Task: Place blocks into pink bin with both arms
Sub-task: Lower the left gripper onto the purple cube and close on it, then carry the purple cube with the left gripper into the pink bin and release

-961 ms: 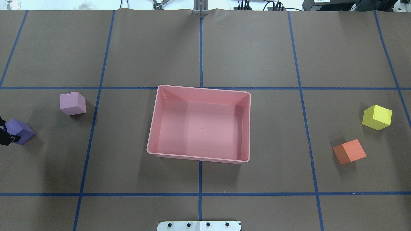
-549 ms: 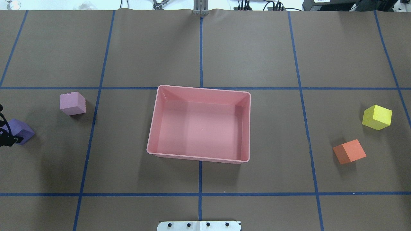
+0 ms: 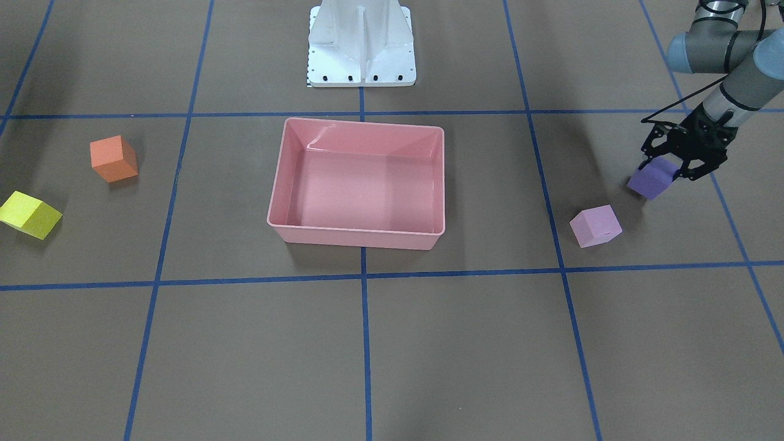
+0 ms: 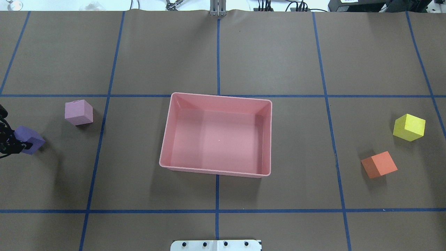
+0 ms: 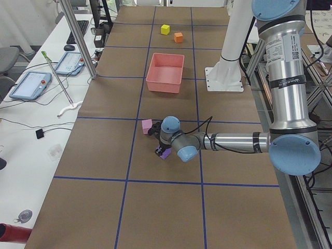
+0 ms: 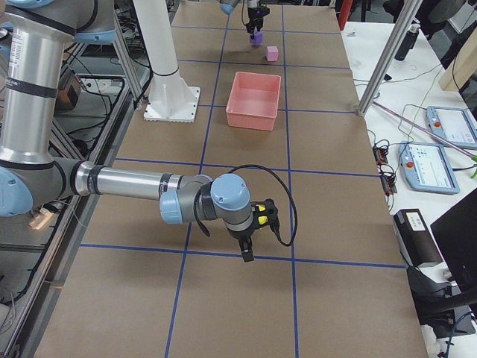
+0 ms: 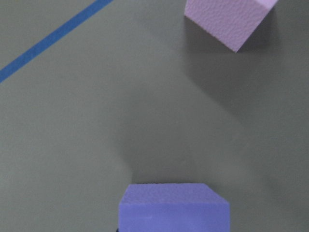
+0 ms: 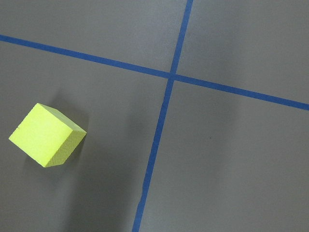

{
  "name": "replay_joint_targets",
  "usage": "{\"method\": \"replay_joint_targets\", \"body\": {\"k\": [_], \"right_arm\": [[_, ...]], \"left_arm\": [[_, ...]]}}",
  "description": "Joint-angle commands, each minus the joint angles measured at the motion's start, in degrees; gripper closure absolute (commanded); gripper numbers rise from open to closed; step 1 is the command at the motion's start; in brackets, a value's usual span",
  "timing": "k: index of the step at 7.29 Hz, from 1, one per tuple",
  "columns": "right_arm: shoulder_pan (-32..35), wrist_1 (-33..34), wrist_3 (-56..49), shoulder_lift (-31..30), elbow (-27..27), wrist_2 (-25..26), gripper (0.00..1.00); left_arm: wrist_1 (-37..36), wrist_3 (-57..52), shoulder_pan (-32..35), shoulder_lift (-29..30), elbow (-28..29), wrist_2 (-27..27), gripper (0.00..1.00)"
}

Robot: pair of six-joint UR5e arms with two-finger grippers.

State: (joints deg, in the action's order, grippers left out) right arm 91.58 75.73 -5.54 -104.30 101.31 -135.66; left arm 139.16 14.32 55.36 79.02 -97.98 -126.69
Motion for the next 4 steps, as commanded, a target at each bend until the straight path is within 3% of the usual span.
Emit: {"method": "replay_joint_targets", "body": {"k": [1, 2, 4], "right_arm": [[0.0, 0.04, 0.53, -0.03, 0.56, -0.14, 0.0], [0.0, 0.04, 0.53, -0.03, 0.56, -0.14, 0.0], [0.0, 0.04, 0.53, -0.03, 0.56, -0.14, 0.0]], "left_arm": [[-15.76, 10.75, 1.59, 2.34, -17.42, -4.53, 1.0], [-21.42, 17.34, 1.42, 8.28, -20.38, -4.53, 1.0], [-26.88, 31.13, -4.16, 21.54, -20.06, -3.31, 1.0]]}}
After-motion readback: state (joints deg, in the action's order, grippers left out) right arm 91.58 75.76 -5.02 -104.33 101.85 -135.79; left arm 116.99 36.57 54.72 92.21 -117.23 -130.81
